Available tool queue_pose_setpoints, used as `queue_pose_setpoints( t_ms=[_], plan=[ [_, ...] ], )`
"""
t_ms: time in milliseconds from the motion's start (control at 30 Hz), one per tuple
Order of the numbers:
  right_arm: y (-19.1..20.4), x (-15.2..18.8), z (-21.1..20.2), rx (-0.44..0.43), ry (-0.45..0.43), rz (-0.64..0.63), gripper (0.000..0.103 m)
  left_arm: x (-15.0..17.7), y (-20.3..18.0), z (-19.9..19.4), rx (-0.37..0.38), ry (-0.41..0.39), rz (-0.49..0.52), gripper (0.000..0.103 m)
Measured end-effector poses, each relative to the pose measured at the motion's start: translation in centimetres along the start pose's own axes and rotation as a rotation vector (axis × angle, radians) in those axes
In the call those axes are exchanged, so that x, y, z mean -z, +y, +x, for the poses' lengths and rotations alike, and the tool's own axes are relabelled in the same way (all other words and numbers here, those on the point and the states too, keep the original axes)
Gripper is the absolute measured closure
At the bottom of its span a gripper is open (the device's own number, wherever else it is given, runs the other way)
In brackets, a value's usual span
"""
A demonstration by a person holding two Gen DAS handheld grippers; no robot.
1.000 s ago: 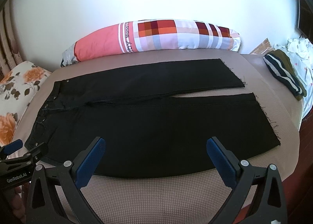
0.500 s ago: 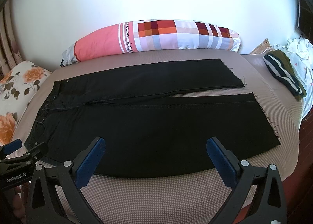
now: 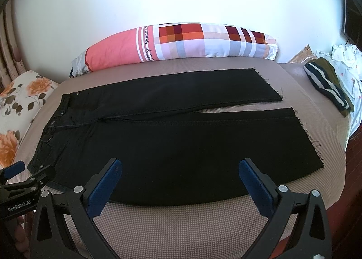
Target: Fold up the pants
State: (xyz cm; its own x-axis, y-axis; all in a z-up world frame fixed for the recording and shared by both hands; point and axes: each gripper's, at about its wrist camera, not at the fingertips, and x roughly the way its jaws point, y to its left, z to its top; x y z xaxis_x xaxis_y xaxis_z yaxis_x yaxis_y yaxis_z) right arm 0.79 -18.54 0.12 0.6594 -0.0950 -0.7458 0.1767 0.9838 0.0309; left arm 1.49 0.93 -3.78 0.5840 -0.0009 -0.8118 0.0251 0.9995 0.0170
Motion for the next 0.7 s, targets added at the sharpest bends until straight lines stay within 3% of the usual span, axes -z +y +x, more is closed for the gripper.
queue_pose_setpoints(
  t_ms=[700],
  plan=[
    [-0.20, 0.14, 0.01, 0.001, -0.006, 0.002, 0.000, 0.04, -0.13, 0.02, -0.002, 0.000, 0.000, 0.000]
  ],
)
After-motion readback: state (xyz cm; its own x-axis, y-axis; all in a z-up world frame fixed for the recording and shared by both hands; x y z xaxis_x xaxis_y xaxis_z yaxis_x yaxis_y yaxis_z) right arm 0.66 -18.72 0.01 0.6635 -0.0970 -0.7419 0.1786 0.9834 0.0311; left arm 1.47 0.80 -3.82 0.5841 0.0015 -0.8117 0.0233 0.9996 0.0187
